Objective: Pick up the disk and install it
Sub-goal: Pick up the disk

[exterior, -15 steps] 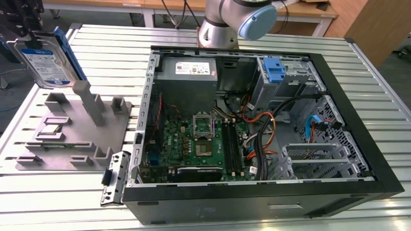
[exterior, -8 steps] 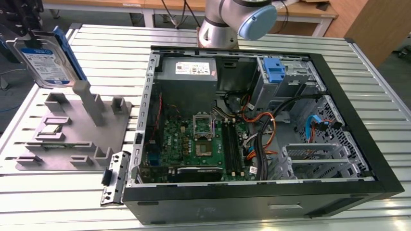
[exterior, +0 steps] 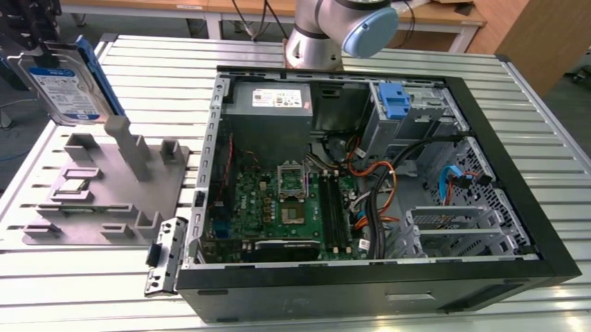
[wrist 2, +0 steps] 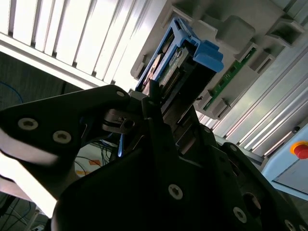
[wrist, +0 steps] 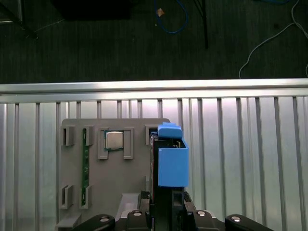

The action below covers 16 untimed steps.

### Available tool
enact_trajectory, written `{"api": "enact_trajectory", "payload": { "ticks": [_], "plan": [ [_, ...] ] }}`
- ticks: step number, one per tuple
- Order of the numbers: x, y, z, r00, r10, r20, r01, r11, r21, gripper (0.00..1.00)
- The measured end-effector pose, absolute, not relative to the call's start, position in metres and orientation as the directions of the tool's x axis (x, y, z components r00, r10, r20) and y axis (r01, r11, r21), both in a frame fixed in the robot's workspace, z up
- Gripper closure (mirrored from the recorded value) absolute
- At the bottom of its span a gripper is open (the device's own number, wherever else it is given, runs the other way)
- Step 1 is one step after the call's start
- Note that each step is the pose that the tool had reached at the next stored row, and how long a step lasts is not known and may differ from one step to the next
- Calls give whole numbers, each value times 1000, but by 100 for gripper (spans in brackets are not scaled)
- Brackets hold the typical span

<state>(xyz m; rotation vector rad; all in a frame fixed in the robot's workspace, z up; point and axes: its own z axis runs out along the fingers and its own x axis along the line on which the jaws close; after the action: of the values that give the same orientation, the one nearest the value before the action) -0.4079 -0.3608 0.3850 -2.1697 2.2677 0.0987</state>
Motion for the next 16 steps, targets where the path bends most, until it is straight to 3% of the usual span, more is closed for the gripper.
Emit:
{"api": "enact_trajectory", "payload": {
  "ticks": [16],
  "plan": [
    [-408,-361,393,-45,-998,-45,-998,43,44,65]
  ]
}}
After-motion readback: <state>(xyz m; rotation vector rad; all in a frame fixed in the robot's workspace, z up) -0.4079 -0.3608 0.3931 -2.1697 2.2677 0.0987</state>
